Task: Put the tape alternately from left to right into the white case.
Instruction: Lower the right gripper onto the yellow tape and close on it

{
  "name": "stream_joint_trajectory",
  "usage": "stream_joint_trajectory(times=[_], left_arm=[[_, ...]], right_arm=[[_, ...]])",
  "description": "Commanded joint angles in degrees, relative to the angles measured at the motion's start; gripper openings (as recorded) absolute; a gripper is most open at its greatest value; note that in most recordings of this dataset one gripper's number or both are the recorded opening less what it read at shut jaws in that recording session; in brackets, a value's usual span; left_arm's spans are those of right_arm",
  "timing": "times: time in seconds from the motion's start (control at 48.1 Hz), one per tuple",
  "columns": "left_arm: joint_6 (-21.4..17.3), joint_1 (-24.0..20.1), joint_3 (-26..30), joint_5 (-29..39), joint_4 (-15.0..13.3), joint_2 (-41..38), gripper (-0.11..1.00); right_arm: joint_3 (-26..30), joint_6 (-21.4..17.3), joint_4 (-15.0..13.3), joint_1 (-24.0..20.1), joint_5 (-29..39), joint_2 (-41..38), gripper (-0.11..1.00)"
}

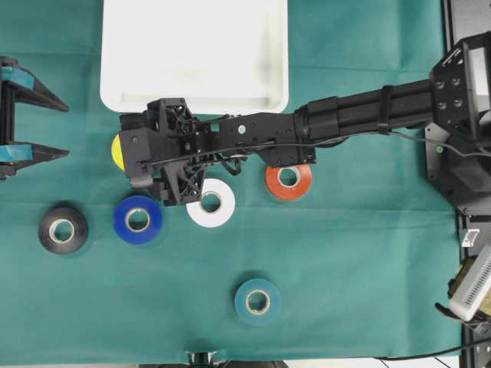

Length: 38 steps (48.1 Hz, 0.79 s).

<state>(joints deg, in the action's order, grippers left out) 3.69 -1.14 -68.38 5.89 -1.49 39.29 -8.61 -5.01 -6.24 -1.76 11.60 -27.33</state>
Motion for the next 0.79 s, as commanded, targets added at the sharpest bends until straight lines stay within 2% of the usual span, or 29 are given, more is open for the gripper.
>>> stream_joint_trajectory(times=[0.0, 0.104, 0.645, 0.728, 0.769], left_arm=[[0.1, -0.1, 0.6, -0.4, -0.1, 0.0, 0.93], [0.1, -0.1, 0.5, -0.5, -0.1, 0.0, 0.93], [0.1, -0.1, 0.6, -0.5, -0.1, 0.0, 0.93], [0.2, -0.1, 0.5, -0.5, -0.2, 0.0, 0.93], [0.2, -0.1, 0.5, -0.5, -0.1, 0.0, 0.93]], right_arm=[[1.5, -0.1, 0.0, -0.3, 0.0, 0.8, 0.72], [1.8, -0.1, 0.0, -0.3, 0.0, 0.2, 0.67], [2.5, -0.3, 0.0, -0.3, 0.0, -1.5, 0.65], [2.5, -0.3, 0.0, -0.3, -0.3, -1.5, 0.58], [2.5, -0.3, 0.0, -0.3, -0.3, -1.5, 0.48]])
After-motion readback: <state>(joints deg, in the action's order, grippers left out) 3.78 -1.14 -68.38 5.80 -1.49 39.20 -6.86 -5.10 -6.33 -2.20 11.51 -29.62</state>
